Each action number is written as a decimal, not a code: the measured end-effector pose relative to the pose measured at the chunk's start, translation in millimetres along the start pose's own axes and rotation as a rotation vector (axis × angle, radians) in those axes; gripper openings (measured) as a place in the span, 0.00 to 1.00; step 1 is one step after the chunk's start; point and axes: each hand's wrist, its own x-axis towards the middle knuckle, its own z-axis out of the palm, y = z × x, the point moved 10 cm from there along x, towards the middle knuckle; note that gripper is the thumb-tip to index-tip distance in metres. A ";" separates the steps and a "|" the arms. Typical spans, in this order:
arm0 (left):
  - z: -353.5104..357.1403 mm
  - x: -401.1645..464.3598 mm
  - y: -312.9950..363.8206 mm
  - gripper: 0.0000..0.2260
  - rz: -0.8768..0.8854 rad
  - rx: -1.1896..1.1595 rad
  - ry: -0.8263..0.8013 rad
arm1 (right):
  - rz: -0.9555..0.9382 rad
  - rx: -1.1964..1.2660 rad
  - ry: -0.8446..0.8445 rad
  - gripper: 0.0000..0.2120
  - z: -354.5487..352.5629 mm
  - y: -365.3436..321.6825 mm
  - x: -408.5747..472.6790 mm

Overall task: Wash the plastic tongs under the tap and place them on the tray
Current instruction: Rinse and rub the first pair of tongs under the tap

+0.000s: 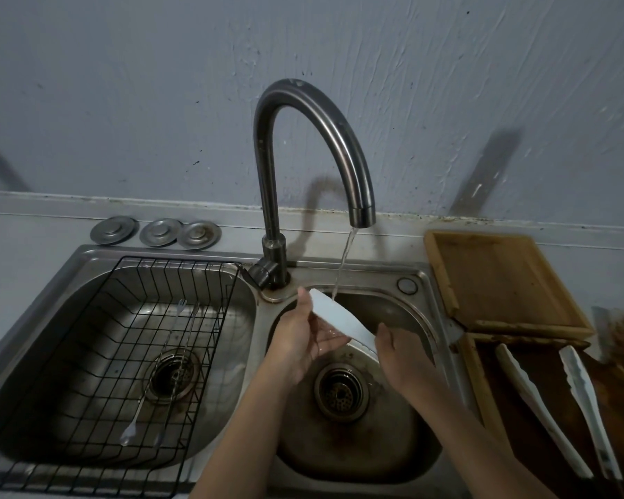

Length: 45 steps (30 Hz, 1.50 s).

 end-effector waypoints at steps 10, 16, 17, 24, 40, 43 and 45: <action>-1.8 -6.1 25.3 0.10 0.226 -0.178 -0.025 | -0.011 0.126 -0.060 0.19 -3.2 -13.2 0.5; -2.1 -3.4 38.4 0.10 0.296 -0.271 -0.095 | 0.046 0.313 -0.289 0.30 -2.1 -5.3 -8.5; 0.3 -3.2 36.0 0.07 0.278 -0.256 -0.096 | 0.046 0.269 -0.273 0.32 -3.2 -1.9 -8.5; -4.5 9.5 24.4 0.09 0.185 -0.036 0.032 | -0.101 -0.071 -0.078 0.34 -17.3 -9.3 -5.8; -12.8 10.9 11.0 0.13 0.303 0.048 0.220 | -0.098 -0.376 0.018 0.18 -28.3 -16.8 -26.9; -5.0 11.3 5.3 0.08 0.246 -0.044 0.185 | -0.101 -0.396 0.021 0.17 -31.2 -13.8 -27.0; 3.7 10.1 2.6 0.11 0.211 -0.121 0.145 | -0.096 -0.388 0.022 0.17 -34.1 -11.6 -27.1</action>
